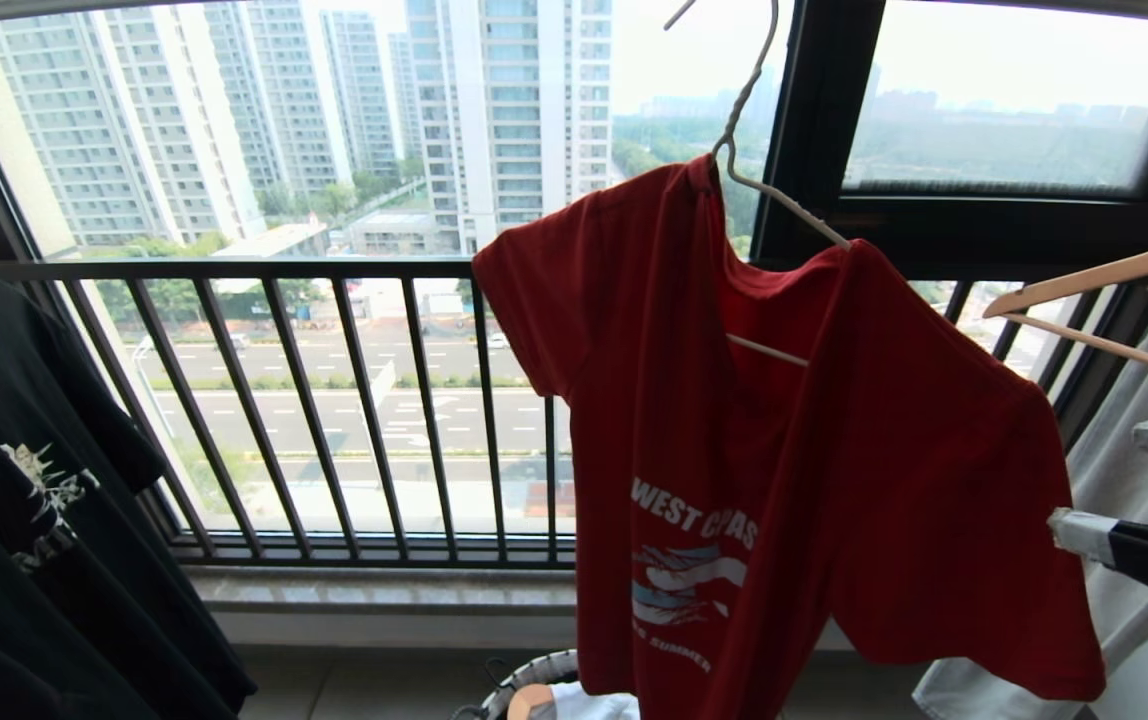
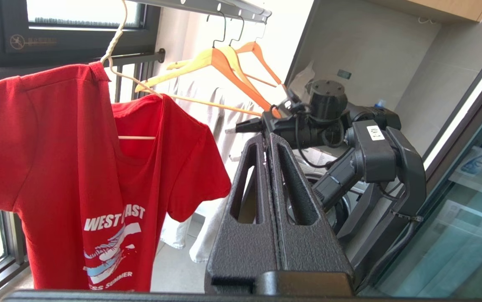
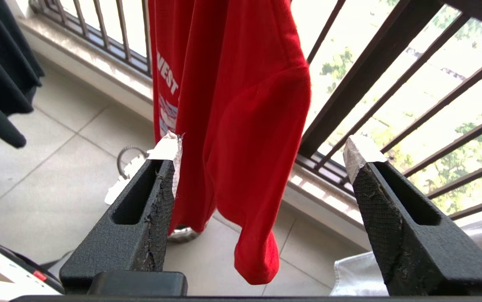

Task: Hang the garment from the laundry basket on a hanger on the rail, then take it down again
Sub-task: Take the clothes off the clothes rack

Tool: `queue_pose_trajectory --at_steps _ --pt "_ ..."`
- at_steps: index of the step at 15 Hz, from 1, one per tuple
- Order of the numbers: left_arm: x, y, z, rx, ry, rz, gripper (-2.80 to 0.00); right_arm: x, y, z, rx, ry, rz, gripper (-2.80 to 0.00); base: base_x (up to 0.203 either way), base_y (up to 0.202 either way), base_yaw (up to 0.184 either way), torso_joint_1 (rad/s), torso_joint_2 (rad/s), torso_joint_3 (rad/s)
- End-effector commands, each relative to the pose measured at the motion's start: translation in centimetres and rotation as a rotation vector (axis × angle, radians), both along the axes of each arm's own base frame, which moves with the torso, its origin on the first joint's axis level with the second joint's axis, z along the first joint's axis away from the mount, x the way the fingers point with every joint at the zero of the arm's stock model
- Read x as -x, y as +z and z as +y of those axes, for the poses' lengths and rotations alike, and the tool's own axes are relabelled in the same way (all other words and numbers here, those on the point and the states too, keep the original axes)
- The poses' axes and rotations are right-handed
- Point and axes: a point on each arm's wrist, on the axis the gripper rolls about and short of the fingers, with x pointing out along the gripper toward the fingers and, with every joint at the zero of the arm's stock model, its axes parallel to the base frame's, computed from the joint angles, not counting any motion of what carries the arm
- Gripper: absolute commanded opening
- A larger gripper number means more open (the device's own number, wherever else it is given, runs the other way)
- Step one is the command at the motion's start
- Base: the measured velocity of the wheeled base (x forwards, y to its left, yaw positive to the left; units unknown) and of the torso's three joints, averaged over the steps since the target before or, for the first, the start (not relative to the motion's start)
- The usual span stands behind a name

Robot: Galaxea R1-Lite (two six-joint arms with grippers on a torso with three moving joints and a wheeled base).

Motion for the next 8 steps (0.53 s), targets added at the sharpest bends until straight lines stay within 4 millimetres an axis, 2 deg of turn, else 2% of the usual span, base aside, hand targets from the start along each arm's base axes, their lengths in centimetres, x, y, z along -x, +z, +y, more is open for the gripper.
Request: queue_pose_trajectory --at_steps 1,2,3,8 --pt "-0.1 0.0 0.0 -0.008 -0.017 0.007 -2.8 1.3 3.4 -1.4 -0.086 -0.006 -0.086 0.0 0.0 0.0 0.0 0.0 0.0 0.0" --pt "-0.1 -0.1 0.0 -0.017 -0.03 0.007 -2.8 1.1 4.2 -1.2 -0.089 -0.007 -0.089 0.0 0.0 0.0 0.0 0.0 0.0 0.0" --pt "-0.1 -0.1 -0.1 -0.026 -0.044 0.005 -2.8 0.7 4.3 -0.8 -0.063 -0.005 -0.078 -2.8 0.0 0.0 0.0 0.0 0.0 0.0" --pt "0.3 0.4 0.0 -0.025 -0.046 -0.007 -2.8 -1.5 5.8 1.5 -0.035 -0.001 -0.075 -2.8 0.0 0.0 0.0 0.0 0.0 0.0"
